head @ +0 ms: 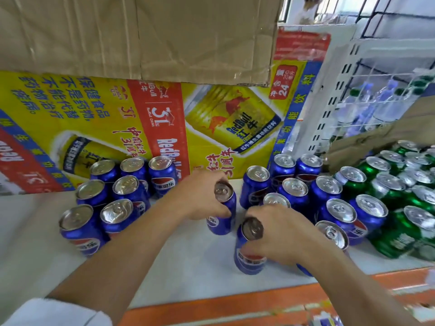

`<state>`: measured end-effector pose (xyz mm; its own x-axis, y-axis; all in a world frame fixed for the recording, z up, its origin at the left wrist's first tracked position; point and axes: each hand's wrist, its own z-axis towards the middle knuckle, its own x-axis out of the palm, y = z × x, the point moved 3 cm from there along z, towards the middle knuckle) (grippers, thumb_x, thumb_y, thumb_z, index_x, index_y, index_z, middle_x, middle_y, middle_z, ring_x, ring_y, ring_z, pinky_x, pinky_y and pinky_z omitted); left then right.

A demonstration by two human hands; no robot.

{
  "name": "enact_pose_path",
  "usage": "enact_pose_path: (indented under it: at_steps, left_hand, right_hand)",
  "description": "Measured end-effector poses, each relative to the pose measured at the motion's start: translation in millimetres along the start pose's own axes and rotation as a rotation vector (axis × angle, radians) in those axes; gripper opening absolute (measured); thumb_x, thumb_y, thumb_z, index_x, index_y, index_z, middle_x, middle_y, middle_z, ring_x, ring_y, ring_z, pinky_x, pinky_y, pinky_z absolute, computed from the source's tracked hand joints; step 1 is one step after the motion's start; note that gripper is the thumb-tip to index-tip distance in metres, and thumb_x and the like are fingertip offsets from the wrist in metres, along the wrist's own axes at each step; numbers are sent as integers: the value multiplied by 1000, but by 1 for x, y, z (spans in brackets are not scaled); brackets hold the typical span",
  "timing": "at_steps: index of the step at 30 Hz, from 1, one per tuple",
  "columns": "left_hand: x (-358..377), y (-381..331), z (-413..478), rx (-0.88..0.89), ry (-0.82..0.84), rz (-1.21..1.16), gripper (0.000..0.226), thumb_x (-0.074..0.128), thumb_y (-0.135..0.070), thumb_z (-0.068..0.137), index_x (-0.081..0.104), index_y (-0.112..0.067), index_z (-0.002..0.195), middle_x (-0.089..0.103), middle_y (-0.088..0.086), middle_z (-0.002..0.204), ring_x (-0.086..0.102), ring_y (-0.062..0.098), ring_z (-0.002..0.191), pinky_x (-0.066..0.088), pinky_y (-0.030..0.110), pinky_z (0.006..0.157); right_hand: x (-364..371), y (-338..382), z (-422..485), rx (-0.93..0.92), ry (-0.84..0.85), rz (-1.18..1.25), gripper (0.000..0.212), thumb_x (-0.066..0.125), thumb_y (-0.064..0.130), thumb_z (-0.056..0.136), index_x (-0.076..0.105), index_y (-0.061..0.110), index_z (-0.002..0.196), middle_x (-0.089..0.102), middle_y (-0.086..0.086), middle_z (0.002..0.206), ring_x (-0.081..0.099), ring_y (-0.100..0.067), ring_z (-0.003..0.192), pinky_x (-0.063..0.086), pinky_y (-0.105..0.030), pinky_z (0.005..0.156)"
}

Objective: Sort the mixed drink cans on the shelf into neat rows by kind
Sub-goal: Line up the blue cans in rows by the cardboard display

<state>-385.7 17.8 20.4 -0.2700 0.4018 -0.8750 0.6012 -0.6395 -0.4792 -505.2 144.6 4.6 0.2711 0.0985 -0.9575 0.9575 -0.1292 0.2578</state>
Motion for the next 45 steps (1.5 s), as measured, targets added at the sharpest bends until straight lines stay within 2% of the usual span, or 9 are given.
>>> enact_pose_path:
  at_steps: [2,6,12,16,19,23,30,38,45]
  left_hand:
    - [-16,5,-12,-58,-102,-55,55,83,-42,60,58,-31,108,60,-11,105,58,12,94,52,31,79]
    - [-47,23,-40,-192,-324,-236,49,84,-47,60,60,-31,100,63,-13,97,61,12,90,55,35,76]
    - [-88,51,-80,-354,-615,-300,41,80,-52,65,60,-32,95,62,-17,85,57,1,74,36,16,52]
    - [-106,70,-104,-405,-740,-290,38,81,-54,63,62,-33,88,64,-15,80,59,1,68,35,11,45]
    - [-115,83,-117,-417,-798,-338,30,82,-51,62,61,-36,79,65,-17,80,62,1,71,44,18,51]
    - [-122,100,-130,-412,-831,-466,24,85,-42,62,66,-36,74,70,-13,76,68,8,73,58,33,63]
    - [-129,114,-136,-383,-825,-531,19,83,-41,63,66,-36,70,69,-19,66,65,-3,62,45,10,45]
    - [-126,126,-132,-373,-793,-546,20,82,-44,62,66,-37,69,70,-17,71,67,1,65,50,19,54]
    - [-116,126,-121,-349,-706,-542,25,80,-48,63,71,-32,79,69,-19,67,65,-5,63,45,11,47]
  right_hand:
    - [6,3,7,-25,-69,57,34,64,57,68,43,30,69,49,9,71,49,-16,72,38,-30,55]
    - [15,18,33,-54,-132,190,42,54,66,67,54,25,75,61,5,75,58,-15,71,46,-31,59]
    - [12,58,73,-45,-188,342,34,66,55,74,60,22,78,64,6,78,61,-17,76,43,-27,57]
    - [8,84,93,-75,-228,385,26,73,45,75,64,25,90,67,6,85,56,-12,70,31,-14,48]
    - [6,100,107,-94,-222,411,25,75,42,75,59,28,88,62,8,84,60,-13,73,34,-14,51]
    - [13,113,128,-37,-169,381,28,77,45,73,59,26,83,68,6,89,65,-15,79,52,-24,59]
    - [21,133,150,29,-156,220,48,72,56,77,60,18,104,61,4,88,60,-17,76,39,-21,53]
    - [23,143,156,18,-157,161,51,69,54,80,53,19,113,63,1,101,62,-21,85,52,-29,68]
    - [25,138,154,19,-136,142,38,63,48,86,56,19,110,66,-1,102,63,-20,84,57,-34,75]
